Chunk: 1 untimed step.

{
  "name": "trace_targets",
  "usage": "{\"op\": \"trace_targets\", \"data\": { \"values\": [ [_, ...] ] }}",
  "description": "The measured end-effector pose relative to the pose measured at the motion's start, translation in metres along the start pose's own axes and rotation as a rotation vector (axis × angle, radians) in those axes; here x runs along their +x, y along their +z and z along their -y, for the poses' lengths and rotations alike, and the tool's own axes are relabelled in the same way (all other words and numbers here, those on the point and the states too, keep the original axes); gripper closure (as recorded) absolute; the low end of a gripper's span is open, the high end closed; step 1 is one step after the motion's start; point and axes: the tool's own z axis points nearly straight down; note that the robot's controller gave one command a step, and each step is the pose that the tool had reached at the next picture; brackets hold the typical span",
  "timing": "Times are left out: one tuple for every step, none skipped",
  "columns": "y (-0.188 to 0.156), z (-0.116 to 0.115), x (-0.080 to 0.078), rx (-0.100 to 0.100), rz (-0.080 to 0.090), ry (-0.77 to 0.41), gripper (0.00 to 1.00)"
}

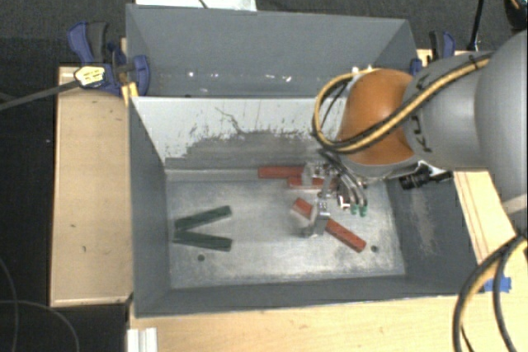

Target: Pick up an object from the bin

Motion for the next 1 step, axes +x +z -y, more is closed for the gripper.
{"op": "trace_targets", "data": {
  "values": [
    [-0.0026,0.0423,0.0311,0.0,0.003,0.145,0.0]
  ]
}}
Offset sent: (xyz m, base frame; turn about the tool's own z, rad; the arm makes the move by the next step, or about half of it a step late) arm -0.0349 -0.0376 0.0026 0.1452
